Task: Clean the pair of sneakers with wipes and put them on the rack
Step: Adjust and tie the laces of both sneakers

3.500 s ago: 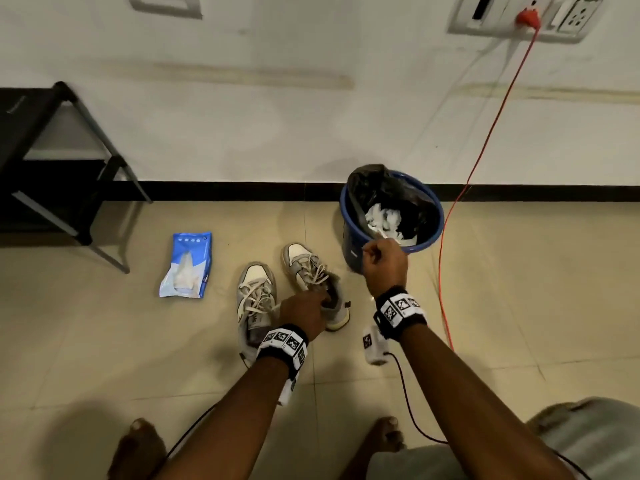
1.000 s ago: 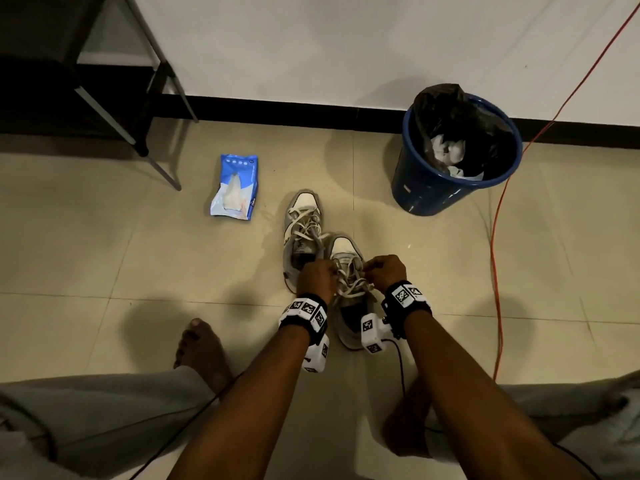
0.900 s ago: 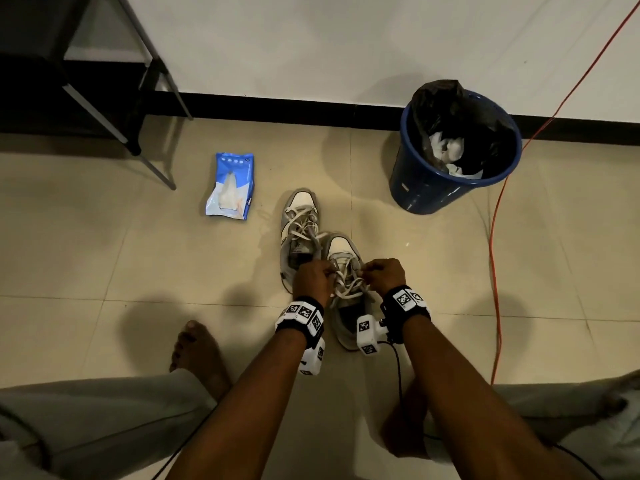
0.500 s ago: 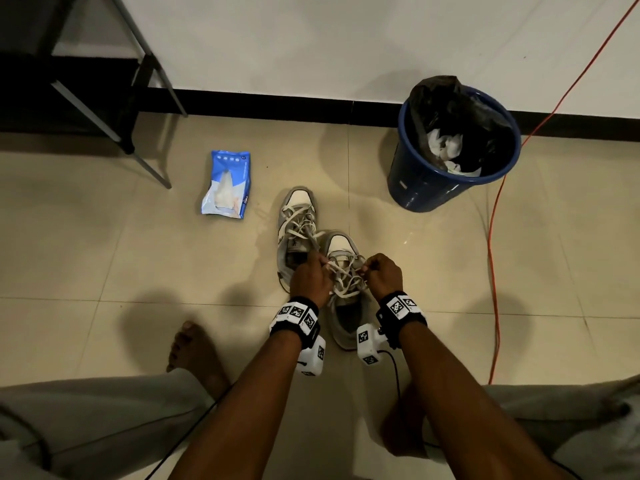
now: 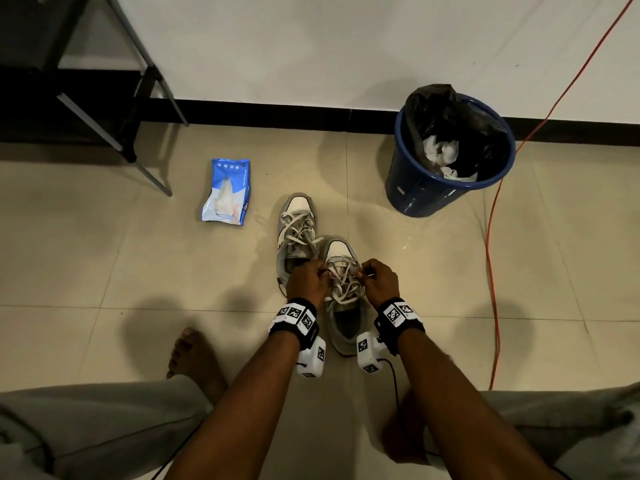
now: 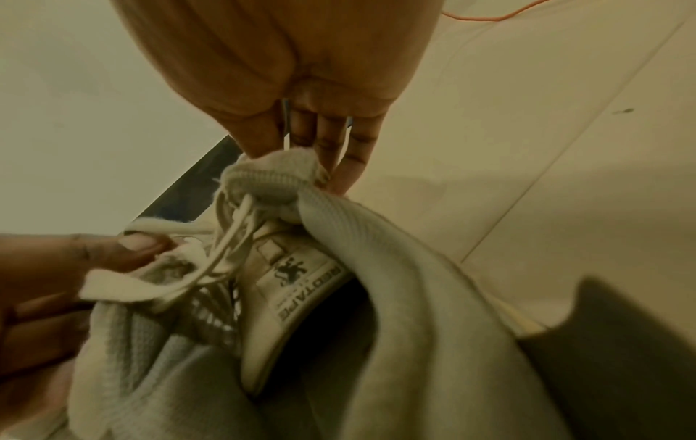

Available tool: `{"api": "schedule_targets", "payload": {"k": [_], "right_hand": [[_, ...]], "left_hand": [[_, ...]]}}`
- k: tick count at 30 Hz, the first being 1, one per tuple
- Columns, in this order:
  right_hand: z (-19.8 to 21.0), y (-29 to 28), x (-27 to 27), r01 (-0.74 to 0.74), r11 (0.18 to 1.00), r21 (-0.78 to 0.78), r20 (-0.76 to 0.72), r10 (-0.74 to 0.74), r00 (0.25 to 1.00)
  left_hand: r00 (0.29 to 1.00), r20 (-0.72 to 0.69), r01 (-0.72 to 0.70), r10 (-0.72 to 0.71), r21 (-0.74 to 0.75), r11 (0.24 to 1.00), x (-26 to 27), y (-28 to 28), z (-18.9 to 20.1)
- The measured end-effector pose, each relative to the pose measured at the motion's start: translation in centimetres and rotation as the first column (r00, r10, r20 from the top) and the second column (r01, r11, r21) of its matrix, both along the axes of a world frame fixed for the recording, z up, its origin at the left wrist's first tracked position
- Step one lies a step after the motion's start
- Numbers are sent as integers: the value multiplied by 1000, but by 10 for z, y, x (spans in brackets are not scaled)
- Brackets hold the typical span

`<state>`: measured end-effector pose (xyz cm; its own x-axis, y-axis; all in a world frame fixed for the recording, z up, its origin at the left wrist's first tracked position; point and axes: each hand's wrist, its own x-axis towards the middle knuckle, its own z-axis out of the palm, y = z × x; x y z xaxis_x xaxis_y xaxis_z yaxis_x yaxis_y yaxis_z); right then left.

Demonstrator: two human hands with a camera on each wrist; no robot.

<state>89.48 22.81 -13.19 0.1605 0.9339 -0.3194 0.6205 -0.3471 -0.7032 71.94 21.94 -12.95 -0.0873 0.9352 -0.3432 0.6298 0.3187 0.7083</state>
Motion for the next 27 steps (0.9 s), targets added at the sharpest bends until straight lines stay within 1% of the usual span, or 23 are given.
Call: {"api": "schedule_targets", "payload": {"k": [2, 4, 5, 7, 9, 10, 11, 13, 15, 17, 21, 25, 27], "right_hand": [[-1, -1, 0, 38, 999, -12, -11, -38, 999], [-2, -3, -1, 108, 993, -38, -26, -109, 994], [-2, -4, -1, 142, 988, -55, -31, -144, 989], [-2, -7, 0, 190, 979, -75, 14, -190, 982], [2, -12, 5, 238, 967, -91, 68, -233, 970], [3, -13, 9, 228, 968, -102, 43, -225, 973], [4, -15, 12, 184, 975, -122, -11, -186, 982], [6, -18, 15, 63, 986, -152, -106, -79, 991], [4, -20, 19, -19, 990, -139, -155, -3, 988], [3, -22, 21, -63, 989, -131, -172, 40, 984], [10, -24, 21, -66, 992, -108, -152, 49, 987], [12, -27, 16, -22, 997, -76, -132, 12, 991], [7, -27, 15, 6, 998, -68, -132, -15, 991]], "left_hand": [[992, 103, -73, 77, -37, 997, -3, 2, -22], [980, 174, -96, 96, -6, 995, -8, 3, -49], [974, 199, -109, 109, -12, 994, -7, 1, -46], [956, 222, -180, 190, -64, 982, -3, -4, -9], [960, 157, -225, 231, -54, 973, -2, -10, 1], [967, 124, -217, 221, -47, 975, -3, -14, 4], [978, 108, -174, 176, -28, 984, -2, -18, 5], [995, 94, -34, 32, 28, 999, 0, -25, 9], [995, 67, 71, -78, 99, 993, 1, -26, 9], [988, 27, 143, -149, 146, 979, 2, -24, 11], [962, -64, 274, -267, 186, 943, -1, -24, 8], [933, -142, 354, -331, 198, 914, -1, -18, 8], [924, -167, 375, -344, 211, 903, -2, -15, 6]]}}
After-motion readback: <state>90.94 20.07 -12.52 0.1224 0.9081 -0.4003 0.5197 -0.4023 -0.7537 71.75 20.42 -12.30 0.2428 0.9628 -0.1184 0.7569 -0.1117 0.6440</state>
